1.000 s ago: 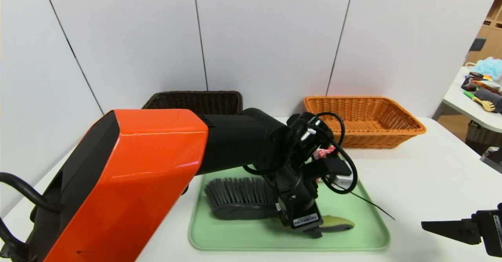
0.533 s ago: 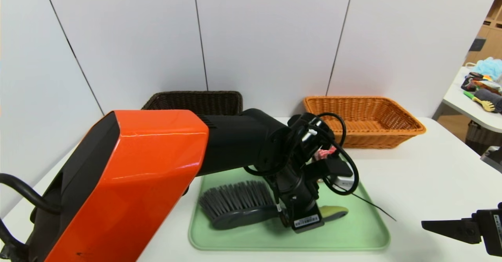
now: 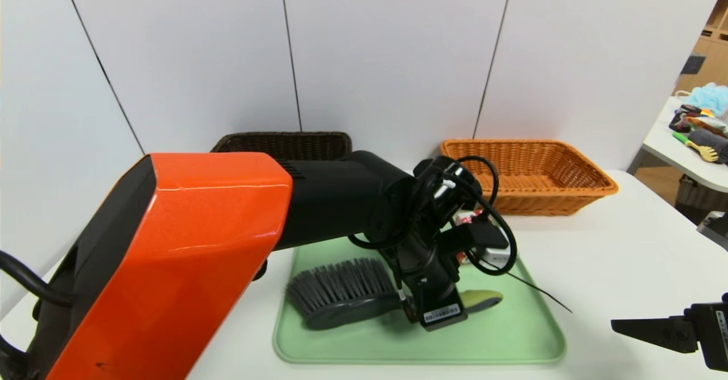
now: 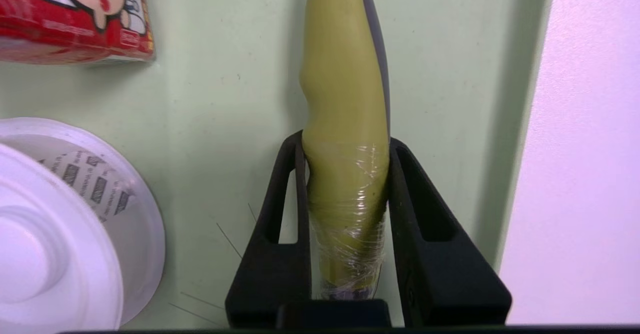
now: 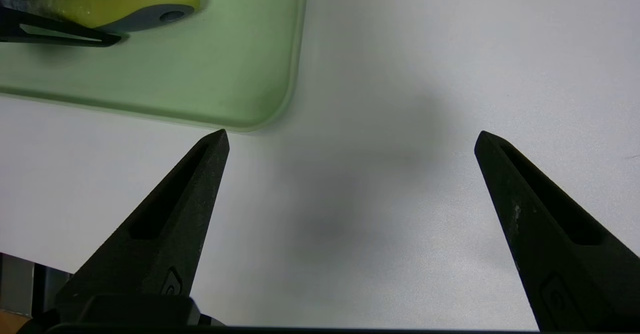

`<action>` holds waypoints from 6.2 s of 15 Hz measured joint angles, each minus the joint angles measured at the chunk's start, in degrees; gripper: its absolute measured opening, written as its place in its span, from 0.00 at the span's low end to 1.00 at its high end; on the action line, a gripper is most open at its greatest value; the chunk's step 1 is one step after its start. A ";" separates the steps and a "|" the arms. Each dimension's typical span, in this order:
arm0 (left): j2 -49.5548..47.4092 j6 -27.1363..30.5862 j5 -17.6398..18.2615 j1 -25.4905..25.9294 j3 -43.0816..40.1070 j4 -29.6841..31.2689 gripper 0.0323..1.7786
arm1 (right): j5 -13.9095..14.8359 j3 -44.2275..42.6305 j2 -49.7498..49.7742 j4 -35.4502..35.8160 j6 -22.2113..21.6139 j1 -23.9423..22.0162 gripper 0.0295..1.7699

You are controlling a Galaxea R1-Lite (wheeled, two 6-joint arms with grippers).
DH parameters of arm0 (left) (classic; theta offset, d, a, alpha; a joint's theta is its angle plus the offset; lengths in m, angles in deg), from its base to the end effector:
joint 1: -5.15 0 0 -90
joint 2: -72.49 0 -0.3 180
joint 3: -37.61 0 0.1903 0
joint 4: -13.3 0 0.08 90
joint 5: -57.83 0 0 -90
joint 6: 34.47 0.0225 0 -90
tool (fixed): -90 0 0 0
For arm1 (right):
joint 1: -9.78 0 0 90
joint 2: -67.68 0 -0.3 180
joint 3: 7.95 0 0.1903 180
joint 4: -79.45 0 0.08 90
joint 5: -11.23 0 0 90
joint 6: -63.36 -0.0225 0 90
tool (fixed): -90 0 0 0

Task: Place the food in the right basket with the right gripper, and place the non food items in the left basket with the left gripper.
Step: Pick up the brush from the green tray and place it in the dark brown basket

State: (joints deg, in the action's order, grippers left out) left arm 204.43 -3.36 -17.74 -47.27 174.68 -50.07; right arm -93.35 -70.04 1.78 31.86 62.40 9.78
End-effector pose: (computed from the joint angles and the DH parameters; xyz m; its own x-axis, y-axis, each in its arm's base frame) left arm 0.2661 -0.3550 0.1536 0.1134 -0.5560 -0.8234 0.9935 0.0685 0.0906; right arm 0.1309 0.0057 0.1817 0.6038 0.2517 -0.7564 -0.1439 0.9677 0.2072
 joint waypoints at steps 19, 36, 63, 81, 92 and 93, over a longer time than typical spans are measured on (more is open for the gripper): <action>-13.99 0.28 -4.51 -0.09 0.11 -3.68 0.25 | -1.46 -0.57 1.21 0.09 0.11 0.05 0.96; -28.77 -0.60 -10.61 3.80 0.11 -5.95 0.25 | -3.05 -0.99 1.27 0.00 0.28 0.00 0.96; -28.29 2.60 -7.11 31.09 0.09 13.63 0.25 | -2.30 0.09 1.99 -0.02 0.06 -0.22 0.96; -16.59 13.68 -4.90 36.02 0.02 14.68 0.25 | -2.26 0.76 2.86 -0.09 0.20 -2.54 0.96; -14.65 15.56 -5.49 34.51 0.07 13.26 0.25 | -2.30 2.18 3.78 0.00 0.20 -2.97 0.96; -14.63 15.85 -5.86 34.54 0.09 13.15 0.25 | -2.32 2.22 3.86 0.00 0.17 -2.97 0.96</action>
State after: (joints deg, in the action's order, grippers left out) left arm 189.80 12.49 -23.60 -12.74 174.77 -36.91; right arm -95.67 -67.83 5.65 31.86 62.57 6.80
